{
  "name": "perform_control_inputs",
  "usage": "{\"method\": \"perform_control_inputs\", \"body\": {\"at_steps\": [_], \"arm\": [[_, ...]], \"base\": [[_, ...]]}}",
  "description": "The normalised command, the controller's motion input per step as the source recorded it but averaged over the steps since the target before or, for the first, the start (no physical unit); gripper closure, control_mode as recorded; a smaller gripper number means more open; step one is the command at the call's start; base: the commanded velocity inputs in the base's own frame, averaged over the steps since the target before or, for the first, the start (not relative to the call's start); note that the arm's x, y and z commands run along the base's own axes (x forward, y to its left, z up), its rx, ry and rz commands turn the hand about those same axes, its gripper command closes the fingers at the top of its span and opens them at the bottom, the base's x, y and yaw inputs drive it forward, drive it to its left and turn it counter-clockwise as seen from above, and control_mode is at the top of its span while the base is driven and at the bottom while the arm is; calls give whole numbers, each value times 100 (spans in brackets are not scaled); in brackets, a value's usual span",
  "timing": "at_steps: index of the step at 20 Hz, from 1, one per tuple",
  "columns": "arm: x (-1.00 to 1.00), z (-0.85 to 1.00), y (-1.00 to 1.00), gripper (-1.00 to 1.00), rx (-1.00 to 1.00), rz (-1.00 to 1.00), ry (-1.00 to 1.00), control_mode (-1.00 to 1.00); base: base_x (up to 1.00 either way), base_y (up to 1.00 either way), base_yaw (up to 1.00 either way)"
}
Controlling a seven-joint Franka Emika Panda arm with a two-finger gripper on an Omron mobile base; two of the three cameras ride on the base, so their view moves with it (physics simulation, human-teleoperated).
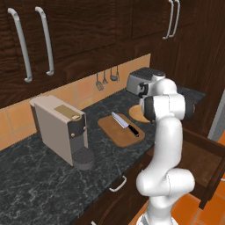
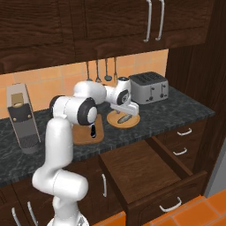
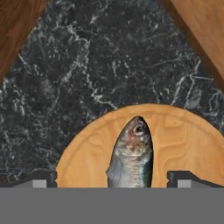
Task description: Pick up the knife from the drawer and place it on the cutting board. Then place the meat from the plate to the cutting board.
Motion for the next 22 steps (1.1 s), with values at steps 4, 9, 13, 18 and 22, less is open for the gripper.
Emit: {"method": "perform_control_inputs", "body": {"at_steps": [4,9,13,18,22], "arm": [[15,-23,15,-100,0,0,1,-100],[22,-30,11,-100,0,0,1,-100],[-1,-33,0,-100,0,0,1,-100],[0,-30,0,-100,0,0,0,-100],[0,-28,1,-100,0,0,0,-100]], "base": [[0,0,0],[0,0,0],[0,0,0],[0,0,0],[0,0,0]]}}
